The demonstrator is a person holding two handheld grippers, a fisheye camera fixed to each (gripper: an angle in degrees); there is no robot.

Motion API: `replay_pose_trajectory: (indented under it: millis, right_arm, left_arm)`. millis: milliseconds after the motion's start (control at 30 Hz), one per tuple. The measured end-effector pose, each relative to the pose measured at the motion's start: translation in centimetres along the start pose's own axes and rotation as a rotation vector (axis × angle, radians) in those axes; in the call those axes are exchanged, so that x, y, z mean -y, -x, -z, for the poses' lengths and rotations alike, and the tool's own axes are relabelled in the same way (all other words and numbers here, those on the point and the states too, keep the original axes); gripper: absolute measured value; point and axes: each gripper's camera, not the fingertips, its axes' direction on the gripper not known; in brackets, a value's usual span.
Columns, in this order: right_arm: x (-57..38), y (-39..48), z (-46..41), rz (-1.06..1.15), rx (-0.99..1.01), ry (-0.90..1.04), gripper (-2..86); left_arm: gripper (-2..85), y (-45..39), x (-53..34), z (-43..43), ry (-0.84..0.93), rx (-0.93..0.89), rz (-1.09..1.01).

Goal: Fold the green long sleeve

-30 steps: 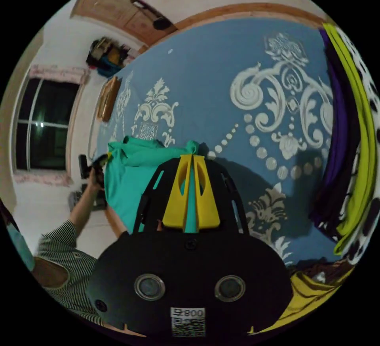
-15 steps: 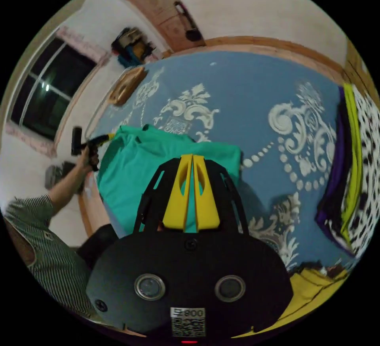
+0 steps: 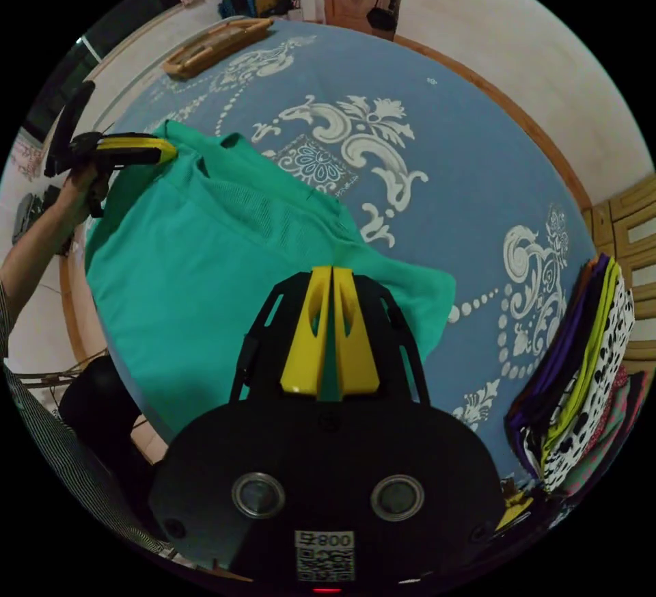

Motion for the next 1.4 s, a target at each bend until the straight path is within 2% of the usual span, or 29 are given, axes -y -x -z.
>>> replay_pose_trajectory:
  millis: [200,400,467,633,700,833,967,1067,1167,1267,1400]
  right_arm:
    - [-2.6,-0.7,4.2,-0.052,-0.025,-0.156,0.4]
    - [-3.1,-3.3,1.4,-0.165,0.063,-0.024,1.8]
    - [-3.7,-3.9,1.8,-0.211,0.119,-0.044,2.3]
    - [-7.9,-4.4,5.8,-0.272,0.093,-0.180,1.0]
    - [-9.2,-4.3,6.2,-0.265,0.100,-0.195,0.5]
    - [-10.8,-5.2,4.5,-0.323,0.071,-0.080,-0.1]
    - [-13.1,-6.5,5.3,-0.391,0.193,-0.127,0.0]
    - [-14.9,-5.6,6.1,-0.368,0.163,-0.146,0.0]
    - [-16.1,-4.8,7.0,-0.360,0.124,-0.131,0.0]
    - [-17.5,-4.7,8.2,-0.364,0.140,-0.108,0.1]
    - [-22.3,-4.9,11.8,-0.433,0.173,-0.199,0.2]
  left_arm:
    - [0.5,-0.8,-1.1,2.7,-0.145,-0.031,0.012]
    - [1.3,0.5,-1.9,-0.7,0.005,-0.008,0.109]
    - [1.9,0.9,-3.6,0.7,-0.067,-0.037,0.139]
    - [2.2,2.0,-8.3,4.3,-0.184,-0.033,0.151]
    - [1.8,2.7,-9.6,4.2,-0.154,0.000,0.168]
    - [0.8,5.3,-11.5,2.6,-0.042,0.056,0.259]
    - [0.5,6.6,-13.7,4.0,-0.108,0.000,0.310]
    - [0.4,6.6,-15.4,5.0,-0.128,0.009,0.288]
    - [0.4,7.9,-17.1,4.6,-0.068,-0.002,0.328]
    - [0.3,8.7,-19.6,7.1,-0.199,-0.064,0.393]
    - [0.5,8.4,-23.4,10.3,-0.282,-0.127,0.363]
